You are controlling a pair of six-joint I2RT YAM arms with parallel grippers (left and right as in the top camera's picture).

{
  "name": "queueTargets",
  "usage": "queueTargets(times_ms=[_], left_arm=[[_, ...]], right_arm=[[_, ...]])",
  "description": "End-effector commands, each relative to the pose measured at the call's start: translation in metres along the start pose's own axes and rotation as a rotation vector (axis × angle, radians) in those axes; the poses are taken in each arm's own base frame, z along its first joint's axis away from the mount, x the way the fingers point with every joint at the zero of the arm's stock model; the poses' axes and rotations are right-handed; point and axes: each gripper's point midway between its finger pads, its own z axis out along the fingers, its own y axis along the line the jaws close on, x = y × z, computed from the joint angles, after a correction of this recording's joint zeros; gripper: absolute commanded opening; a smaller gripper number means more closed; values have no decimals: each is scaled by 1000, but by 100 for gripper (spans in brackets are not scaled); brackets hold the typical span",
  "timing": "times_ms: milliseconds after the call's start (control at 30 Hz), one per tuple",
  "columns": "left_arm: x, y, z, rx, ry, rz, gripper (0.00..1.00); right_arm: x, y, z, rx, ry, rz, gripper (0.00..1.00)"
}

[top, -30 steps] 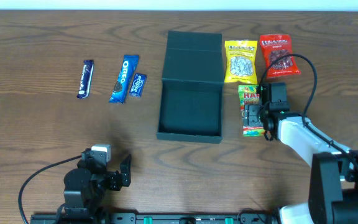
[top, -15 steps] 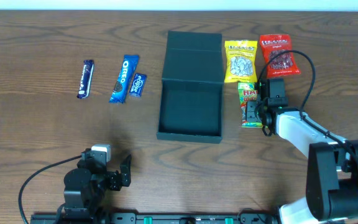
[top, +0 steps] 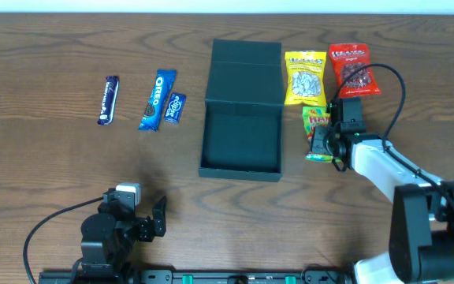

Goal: Pack container
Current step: 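Reach the right gripper to the Haribo bag and grasp its top, then lift the Haribo bag and carry it into the green box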

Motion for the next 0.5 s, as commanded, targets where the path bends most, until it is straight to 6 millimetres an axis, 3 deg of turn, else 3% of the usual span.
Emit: queueTargets(times_ms=[0, 267, 467], left_arm=[[1, 2, 0, -7, -1, -14, 95], [1, 2, 0, -7, -1, -14, 95], [1, 2, 0, -7, -1, -14, 95]], right_arm=[[30, -2, -1, -13, 92, 36, 1], [-17, 7, -69, -69, -102, 40, 1], [-51, 14, -132, -128, -294, 54, 2]])
